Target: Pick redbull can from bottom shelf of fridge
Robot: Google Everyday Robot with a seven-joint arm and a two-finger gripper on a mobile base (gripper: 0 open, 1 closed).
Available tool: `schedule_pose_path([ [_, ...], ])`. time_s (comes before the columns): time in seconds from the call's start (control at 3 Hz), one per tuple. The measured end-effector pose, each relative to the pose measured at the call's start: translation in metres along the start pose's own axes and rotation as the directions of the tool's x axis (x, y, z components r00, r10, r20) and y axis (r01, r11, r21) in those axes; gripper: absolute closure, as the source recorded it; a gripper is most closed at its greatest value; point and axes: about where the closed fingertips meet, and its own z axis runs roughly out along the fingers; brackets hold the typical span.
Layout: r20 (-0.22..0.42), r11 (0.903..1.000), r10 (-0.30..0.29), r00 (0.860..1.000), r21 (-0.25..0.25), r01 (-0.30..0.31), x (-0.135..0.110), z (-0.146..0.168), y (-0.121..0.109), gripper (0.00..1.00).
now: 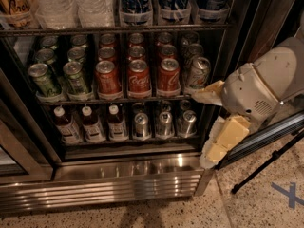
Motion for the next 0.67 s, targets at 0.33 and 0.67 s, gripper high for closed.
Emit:
schedule_pose_path([
  [0.33, 0.001, 1.0, -0.001, 1.0, -0.01, 0.001, -0.001, 0.007, 0.003, 0.0],
  [0.67, 0.075, 0.9969, 0.021, 0.997, -0.077, -0.015, -0.001, 0.058, 0.017, 0.0],
])
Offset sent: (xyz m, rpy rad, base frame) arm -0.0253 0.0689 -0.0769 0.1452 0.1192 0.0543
